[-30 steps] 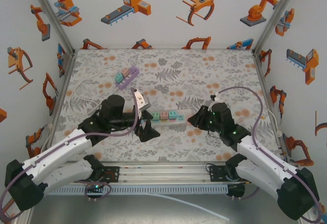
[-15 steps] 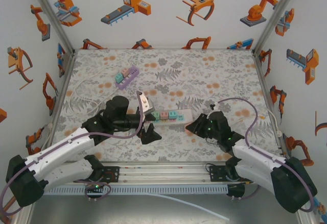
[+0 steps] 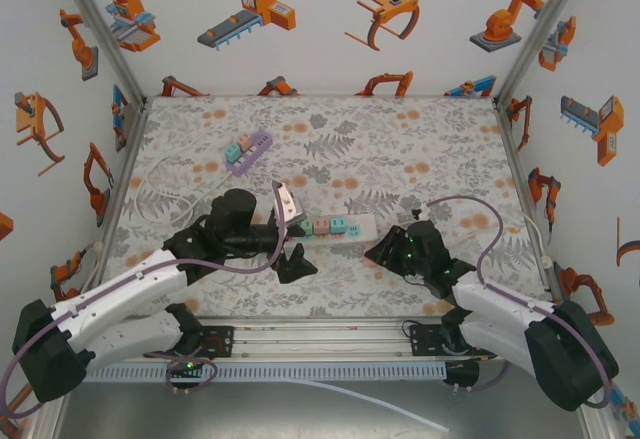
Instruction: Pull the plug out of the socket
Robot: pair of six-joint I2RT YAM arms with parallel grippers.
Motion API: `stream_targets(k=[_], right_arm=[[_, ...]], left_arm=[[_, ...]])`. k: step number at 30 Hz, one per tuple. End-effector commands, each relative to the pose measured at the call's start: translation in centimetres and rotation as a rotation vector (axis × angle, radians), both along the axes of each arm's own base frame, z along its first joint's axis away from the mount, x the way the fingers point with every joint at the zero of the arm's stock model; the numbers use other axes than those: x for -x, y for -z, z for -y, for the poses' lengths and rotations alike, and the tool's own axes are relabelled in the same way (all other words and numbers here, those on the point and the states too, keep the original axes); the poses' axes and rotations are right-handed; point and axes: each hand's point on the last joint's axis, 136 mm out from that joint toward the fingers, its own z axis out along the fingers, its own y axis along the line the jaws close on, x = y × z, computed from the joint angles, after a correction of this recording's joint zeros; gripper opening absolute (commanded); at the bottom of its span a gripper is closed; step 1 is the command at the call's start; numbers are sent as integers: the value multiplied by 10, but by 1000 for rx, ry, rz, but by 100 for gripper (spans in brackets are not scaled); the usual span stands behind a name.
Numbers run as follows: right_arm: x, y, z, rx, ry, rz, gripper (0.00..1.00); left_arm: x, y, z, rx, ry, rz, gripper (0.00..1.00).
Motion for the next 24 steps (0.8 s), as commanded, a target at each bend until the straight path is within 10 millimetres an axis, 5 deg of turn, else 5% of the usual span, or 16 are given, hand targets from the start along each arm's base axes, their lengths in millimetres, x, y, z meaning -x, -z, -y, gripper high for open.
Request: stream_targets(k=[1,12,17,24], right_arm=[[3,6,13,58,47,-23,50],[-6,-38,27,146,43,130,54],[-20,-87,21,239,-66,370,54],[-24,-157,-17,421,-423,855,53]], left_arm=[[-2,-8,4,7,3,35,97],[-17,-2,-2,-46,-103,26,97],[-29,4,-8,-86,-182,10,97],[-65,14,-33,-131,-459,-24,97]])
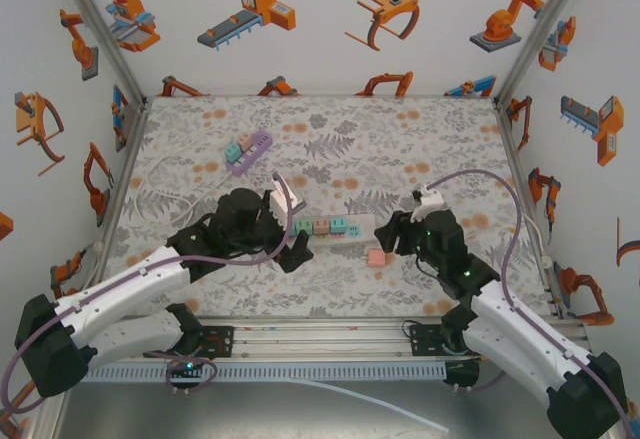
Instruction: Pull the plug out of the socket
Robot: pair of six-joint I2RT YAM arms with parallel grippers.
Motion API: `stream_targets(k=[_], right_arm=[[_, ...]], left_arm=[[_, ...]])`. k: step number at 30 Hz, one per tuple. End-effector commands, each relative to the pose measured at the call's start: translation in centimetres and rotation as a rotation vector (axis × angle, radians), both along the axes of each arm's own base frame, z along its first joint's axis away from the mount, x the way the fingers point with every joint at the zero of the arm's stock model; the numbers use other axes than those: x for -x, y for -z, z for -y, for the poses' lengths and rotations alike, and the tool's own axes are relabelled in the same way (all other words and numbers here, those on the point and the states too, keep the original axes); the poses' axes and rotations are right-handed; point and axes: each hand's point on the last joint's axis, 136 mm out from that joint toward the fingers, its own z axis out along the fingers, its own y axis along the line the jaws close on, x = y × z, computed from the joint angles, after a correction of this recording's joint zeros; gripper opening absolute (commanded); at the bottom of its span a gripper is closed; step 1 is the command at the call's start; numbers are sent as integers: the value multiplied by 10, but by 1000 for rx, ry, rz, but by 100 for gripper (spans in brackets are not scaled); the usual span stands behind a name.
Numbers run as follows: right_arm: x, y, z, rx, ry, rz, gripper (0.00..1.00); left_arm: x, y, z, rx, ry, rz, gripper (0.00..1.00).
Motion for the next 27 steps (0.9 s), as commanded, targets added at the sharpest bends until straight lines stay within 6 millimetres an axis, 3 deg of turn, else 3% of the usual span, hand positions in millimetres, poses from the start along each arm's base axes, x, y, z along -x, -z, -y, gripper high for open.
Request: stream_targets(k=[1,5,8,13,19,27], right_arm=[[0,-51,-26,180,-250,353,53],[17,-60,-57,296,-526,513,53],[35,-52,-76,402,-767,587,53],[36,-39,-92,519,-960,656,56],[31,-21,-112,524,-1120,633,57],[7,10,-128,539,-1193,515,55]], left_arm=[[-24,-4,-18,-12,-188,-16,97],[-32,1,-33,-13,-272,-36,97],[-43,4,-48,12,-360,-64,97],[-66,18,-88,40,-581,-136,97],[-81,50,-131,20,-820,-278,97],[-90,83,-140,-44,-886,-389,98]])
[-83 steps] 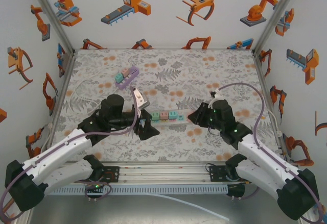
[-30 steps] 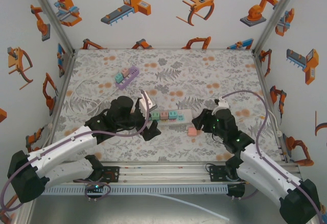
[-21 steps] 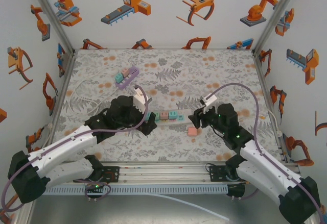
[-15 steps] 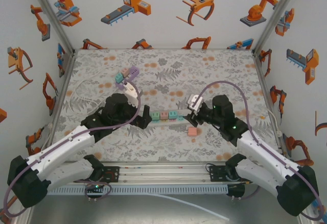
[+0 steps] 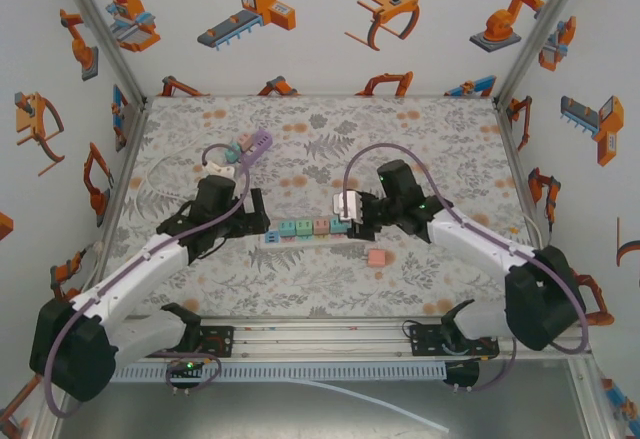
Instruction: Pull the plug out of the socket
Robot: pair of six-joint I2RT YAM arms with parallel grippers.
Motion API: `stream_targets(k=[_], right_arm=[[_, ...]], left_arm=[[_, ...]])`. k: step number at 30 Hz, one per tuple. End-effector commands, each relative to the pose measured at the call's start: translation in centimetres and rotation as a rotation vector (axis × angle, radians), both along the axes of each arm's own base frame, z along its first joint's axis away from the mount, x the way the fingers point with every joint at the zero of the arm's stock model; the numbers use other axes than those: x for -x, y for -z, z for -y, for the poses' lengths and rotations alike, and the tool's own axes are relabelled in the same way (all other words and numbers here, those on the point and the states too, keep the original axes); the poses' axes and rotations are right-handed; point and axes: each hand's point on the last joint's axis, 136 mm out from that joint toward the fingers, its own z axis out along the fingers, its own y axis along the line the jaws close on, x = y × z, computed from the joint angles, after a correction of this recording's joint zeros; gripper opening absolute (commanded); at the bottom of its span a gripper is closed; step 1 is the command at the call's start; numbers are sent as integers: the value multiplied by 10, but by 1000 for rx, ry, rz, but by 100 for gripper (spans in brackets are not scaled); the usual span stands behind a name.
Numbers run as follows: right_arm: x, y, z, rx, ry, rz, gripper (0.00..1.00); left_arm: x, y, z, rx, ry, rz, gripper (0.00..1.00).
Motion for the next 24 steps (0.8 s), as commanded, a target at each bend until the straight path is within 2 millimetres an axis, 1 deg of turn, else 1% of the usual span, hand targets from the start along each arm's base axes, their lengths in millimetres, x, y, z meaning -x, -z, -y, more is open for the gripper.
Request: stream_targets(k=[1,5,9,15,17,24], right_arm=[[-4,-1,-9,9,-50,3,55],[-13,11,-14,37,-56,-11,54],[-13,20,-19,51,-90,-57,52],[-11,32,-22,80,-113,-94,47],[-11,34,-23,84,-115,-99,45],[-10,38,-24,96,-121,-133,37]], left_arm=[[2,15,-1,-6,-25,-72,96],[-2,30,-1,-35,-32,-101,88],[-4,42,-1,-47,-44,-134,77],[-5,58,1,-63,-40,-184,69],[-4,62,0,-72,-44,-197,66],[-4,72,6,-65,-23,-230,65]])
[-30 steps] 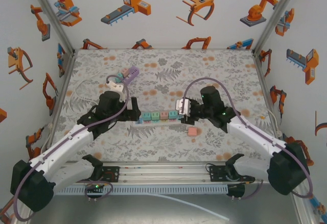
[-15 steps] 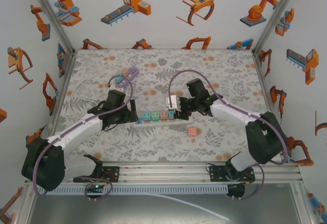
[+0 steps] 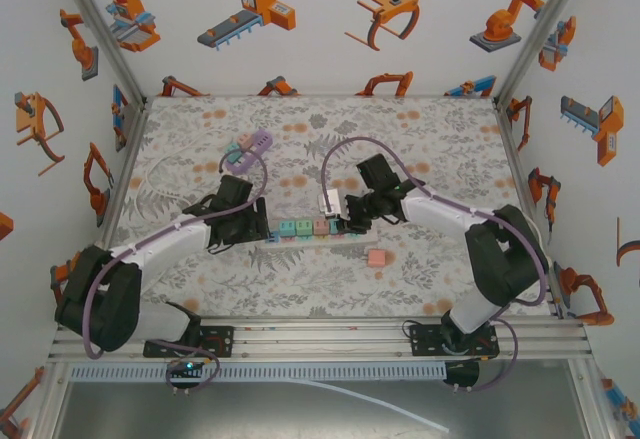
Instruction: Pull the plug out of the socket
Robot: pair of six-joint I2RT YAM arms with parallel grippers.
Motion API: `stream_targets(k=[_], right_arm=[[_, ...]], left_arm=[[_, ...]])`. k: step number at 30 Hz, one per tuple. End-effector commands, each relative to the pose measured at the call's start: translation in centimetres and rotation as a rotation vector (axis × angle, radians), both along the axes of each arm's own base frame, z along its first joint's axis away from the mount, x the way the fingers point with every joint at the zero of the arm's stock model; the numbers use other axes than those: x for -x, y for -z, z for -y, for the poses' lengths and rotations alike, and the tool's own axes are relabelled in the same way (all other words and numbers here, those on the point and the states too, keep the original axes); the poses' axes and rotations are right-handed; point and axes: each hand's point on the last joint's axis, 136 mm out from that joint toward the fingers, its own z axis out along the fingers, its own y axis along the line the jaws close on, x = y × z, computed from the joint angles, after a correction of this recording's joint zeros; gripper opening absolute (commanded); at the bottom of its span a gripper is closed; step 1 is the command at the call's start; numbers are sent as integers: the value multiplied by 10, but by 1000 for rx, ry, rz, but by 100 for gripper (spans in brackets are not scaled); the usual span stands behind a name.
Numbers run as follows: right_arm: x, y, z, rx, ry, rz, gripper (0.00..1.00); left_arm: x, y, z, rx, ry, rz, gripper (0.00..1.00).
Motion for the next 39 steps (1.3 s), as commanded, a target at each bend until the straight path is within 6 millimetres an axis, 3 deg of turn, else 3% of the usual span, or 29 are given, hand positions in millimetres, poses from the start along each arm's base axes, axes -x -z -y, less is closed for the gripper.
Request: stream_targets(k=[1,8,14,20,32,39], right_arm=[[3,-8,-8,-23,-38,-23,36],[0,-19,-16,-60,-39,-43,26],[-1,-34,-23,-112,-43,-55,22],[0,-49,-27,-164,-51,-84,11],[-6,-58,-20,-181,-12,-96,8],[-6,-64,-16,-191,-2,-80,8]], left_arm=[[0,6,0,-4,-1,-33,64],[6,18,2,-23,31,-91,62],[9,28,-4,-88,20,-122,59],[10,36,-11,-133,3,-135,60],[9,37,-21,-206,-17,-114,59],[9,32,-16,-189,-11,-103,59]])
